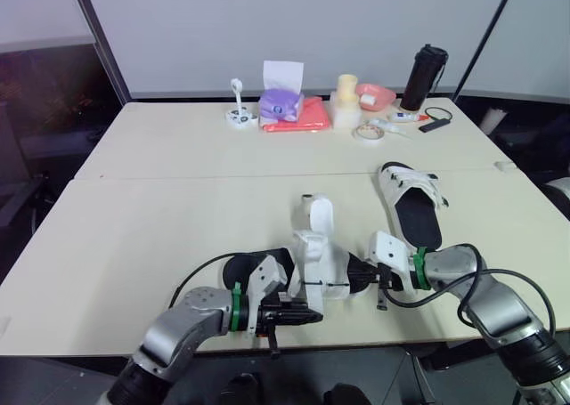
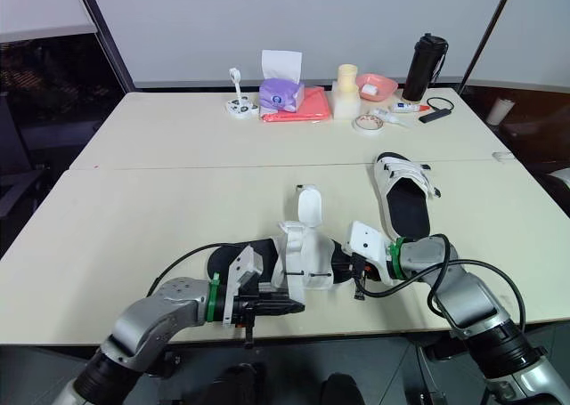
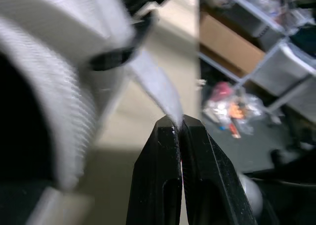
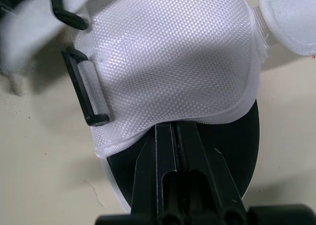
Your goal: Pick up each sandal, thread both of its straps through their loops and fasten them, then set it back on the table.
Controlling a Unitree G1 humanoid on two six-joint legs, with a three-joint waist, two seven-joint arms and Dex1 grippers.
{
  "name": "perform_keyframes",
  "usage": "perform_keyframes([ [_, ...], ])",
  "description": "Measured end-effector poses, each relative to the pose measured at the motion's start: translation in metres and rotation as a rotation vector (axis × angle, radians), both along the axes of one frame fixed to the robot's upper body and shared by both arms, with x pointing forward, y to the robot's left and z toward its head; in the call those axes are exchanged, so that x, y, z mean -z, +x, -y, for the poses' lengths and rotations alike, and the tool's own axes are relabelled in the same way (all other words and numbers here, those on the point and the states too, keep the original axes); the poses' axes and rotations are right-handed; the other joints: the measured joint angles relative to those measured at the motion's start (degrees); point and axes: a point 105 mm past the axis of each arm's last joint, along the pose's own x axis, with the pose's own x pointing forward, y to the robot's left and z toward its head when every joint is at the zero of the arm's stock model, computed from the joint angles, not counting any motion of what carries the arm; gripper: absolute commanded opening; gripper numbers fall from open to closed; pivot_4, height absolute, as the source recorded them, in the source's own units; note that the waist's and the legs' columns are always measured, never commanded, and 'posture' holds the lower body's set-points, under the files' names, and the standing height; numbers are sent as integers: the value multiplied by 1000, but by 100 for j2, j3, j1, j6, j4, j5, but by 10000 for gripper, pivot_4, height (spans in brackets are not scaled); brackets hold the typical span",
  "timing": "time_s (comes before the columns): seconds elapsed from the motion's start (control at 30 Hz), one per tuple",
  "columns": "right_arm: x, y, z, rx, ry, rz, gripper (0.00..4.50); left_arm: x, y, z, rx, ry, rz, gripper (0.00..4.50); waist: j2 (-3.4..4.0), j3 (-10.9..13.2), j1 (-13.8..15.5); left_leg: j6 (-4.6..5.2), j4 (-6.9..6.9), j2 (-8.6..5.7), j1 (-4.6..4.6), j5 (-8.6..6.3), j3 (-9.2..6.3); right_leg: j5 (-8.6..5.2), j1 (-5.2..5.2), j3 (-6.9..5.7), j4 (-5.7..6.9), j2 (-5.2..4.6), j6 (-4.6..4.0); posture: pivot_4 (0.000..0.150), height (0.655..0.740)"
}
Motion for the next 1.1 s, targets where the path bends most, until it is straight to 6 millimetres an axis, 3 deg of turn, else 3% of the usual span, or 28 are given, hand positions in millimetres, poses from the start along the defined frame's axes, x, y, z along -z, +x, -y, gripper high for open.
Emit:
perform_keyframes([
  [0.13,0,0,0,-1,1,1,0,-15,-20,-10,98,-17,-27,614,0,1,-9,0,-3,1,-1,-1,0,0,-1,0,-6,0,0,1500,7400],
  [0.3,0,-1,1,-5,-2,-4,0,-48,-41,-14,209,-67,-1,614,1,2,-5,-1,-3,2,-2,-1,-1,0,1,2,-9,-3,-1,1500,7400],
  [0.6,-1,-3,1,-31,-12,-15,0,-75,-39,-7,191,-148,18,614,-3,3,10,3,-4,1,-5,-16,3,-2,1,0,-23,1,1,1500,7400],
  [0.83,-1,-2,1,-30,-16,-12,0,-88,-9,6,93,-227,65,614,-10,7,18,3,1,2,-3,-16,8,-1,4,0,-23,4,0,1500,7400],
  [1.1,-1,-1,1,-24,-17,0,0,-92,56,12,-99,-262,139,614,-16,9,11,4,6,1,-1,-15,10,1,9,-2,-22,6,1,1500,7400],
])
